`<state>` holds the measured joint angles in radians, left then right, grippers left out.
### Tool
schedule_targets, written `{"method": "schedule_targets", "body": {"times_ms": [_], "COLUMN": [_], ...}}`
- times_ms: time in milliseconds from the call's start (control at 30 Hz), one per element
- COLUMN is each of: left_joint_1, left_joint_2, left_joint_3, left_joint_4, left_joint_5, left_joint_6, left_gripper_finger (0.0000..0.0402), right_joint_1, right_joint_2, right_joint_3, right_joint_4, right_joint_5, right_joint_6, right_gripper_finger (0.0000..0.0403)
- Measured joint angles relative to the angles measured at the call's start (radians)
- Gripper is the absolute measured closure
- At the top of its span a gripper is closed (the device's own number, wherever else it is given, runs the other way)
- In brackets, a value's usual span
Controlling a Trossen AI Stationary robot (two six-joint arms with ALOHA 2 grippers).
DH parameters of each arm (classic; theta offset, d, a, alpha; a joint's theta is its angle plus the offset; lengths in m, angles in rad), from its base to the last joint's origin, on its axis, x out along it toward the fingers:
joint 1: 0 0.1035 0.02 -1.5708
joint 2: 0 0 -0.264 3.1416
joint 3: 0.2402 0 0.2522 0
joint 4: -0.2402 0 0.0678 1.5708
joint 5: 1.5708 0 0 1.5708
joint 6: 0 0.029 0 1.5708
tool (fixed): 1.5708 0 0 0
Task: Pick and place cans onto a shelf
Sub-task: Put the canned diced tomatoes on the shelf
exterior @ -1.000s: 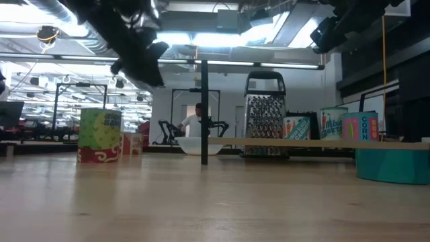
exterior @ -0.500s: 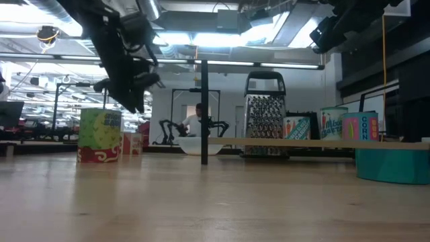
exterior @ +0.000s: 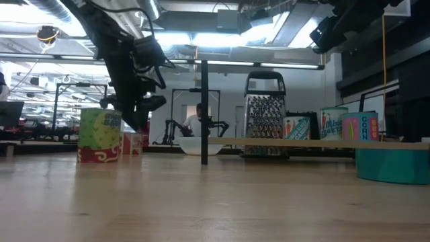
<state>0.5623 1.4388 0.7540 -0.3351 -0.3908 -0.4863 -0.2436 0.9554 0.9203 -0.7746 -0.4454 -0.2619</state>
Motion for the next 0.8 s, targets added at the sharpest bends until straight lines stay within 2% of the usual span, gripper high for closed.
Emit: {"method": "schedule_targets", "body": {"times_ms": [367, 733, 800], "left_joint_1": [0.015, 0.014, 0.014], "left_joint_2": [0.056, 0.056, 0.056], "left_joint_3": [0.0, 0.0, 0.0], "left_joint_4": [0.001, -0.002, -0.002], "left_joint_5": [-0.009, 0.0, 0.001], "left_joint_6": [0.026, 0.027, 0.032], "left_gripper_finger": [0.0282, 0.0388, 0.0395], "right_joint_1": [0.0, 0.0, 0.0], "right_joint_2": [0.0, 0.0, 0.0], "right_joint_3": [0.0, 0.0, 0.0], "right_joint_4": [0.0, 0.0, 0.0], "right_joint_5": [0.0, 0.0, 0.0], "right_joint_6": [0.0, 0.0, 0.0], "right_gripper_finger": [0.0228, 0.0228, 0.0228]}}
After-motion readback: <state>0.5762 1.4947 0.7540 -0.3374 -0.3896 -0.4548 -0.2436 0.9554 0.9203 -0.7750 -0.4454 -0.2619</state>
